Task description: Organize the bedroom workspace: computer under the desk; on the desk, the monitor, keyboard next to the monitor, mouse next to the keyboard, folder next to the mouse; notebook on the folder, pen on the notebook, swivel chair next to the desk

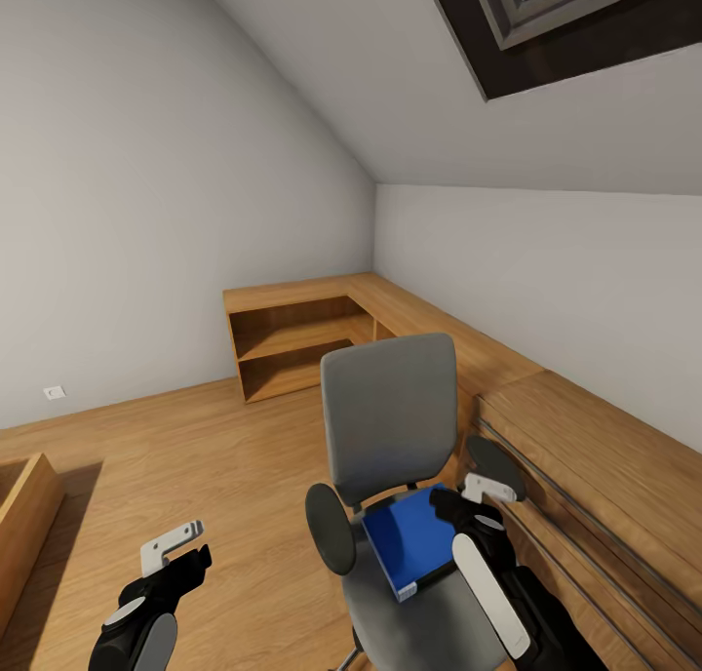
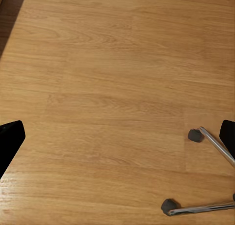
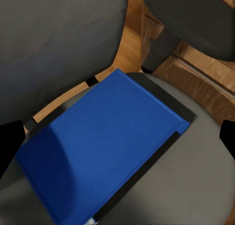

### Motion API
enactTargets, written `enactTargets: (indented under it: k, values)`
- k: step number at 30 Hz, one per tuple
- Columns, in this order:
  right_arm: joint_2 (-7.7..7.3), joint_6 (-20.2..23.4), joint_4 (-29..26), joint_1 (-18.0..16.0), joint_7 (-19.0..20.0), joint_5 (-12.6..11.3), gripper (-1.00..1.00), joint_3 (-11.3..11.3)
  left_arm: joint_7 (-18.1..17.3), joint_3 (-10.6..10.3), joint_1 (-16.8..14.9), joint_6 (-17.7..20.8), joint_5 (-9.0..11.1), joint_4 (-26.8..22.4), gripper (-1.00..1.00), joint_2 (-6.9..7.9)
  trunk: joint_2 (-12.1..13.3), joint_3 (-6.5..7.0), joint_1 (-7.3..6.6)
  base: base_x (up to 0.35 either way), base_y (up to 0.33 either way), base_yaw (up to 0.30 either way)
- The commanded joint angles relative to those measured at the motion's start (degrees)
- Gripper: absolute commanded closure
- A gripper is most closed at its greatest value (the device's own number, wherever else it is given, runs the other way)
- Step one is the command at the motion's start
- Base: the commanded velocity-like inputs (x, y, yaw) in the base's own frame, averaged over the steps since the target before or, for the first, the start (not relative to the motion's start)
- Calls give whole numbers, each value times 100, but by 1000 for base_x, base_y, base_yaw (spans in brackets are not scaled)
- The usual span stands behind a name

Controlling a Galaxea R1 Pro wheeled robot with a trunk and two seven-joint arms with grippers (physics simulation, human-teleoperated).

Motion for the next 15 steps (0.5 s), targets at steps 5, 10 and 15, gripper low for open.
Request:
enactTargets:
  k: [5, 10, 15]
  values:
    - [7, -141, -4, -6, -62, -42, -100, 26, 39, 1, -4, 14, 60, -8, -100, -7, -4, -7, 0, 0, 0, 0]
    - [5, -161, -3, -6, -59, -44, -100, 31, 39, 2, -4, 14, 60, -8, -100, -8, -4, -7, 0, 0, 0, 0]
    - [-1, -165, 0, -6, -52, -40, -100, 25, 39, 0, -4, 14, 60, -8, -100, -7, -4, -7, 0, 70, 0, 0]
